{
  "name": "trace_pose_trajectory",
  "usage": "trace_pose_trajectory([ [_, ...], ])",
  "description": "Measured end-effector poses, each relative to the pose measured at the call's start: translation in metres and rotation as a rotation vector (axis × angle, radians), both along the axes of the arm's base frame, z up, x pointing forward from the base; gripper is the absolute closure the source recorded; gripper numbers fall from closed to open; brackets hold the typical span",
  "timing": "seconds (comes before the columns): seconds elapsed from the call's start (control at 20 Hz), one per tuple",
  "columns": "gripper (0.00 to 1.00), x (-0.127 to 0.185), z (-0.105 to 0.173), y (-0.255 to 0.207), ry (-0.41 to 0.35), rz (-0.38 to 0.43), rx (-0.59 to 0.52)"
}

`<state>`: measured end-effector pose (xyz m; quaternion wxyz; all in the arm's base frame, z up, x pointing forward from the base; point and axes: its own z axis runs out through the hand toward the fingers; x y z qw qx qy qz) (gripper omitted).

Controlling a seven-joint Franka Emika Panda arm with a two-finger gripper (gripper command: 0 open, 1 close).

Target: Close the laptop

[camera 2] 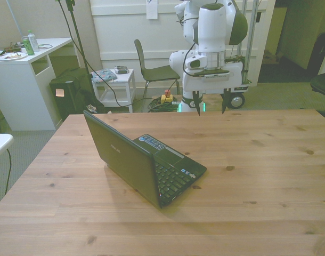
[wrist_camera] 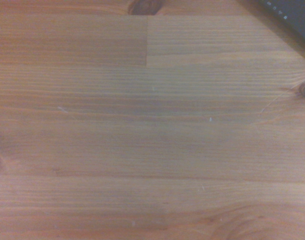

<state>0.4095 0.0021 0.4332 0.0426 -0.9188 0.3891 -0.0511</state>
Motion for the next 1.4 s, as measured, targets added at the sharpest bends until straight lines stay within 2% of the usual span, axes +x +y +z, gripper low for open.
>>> trace_pose_trajectory([
  [0.15, 0.0, 0.003, 0.004, -0.009, -0.02, -0.01, -0.014],
  [0.35, 0.0, 0.015, 0.048, -0.068, -0.148, -0.122, -0.028],
  [0.5, 0.0, 0.019, 0.093, -0.102, -0.227, -0.184, -0.021],
  [0.75, 0.0, 0.03, 0.193, -0.138, -0.324, -0.247, -0.006],
  [0.85, 0.0, 0.044, 0.218, -0.158, -0.351, -0.287, -0.002],
  [0.95, 0.0, 0.067, 0.225, -0.183, -0.358, -0.333, -0.005],
  [1.15, 0.0, 0.116, 0.222, -0.23, -0.342, -0.408, 0.011],
  [1.4, 0.0, 0.159, 0.223, -0.272, -0.324, -0.477, 0.034],
])
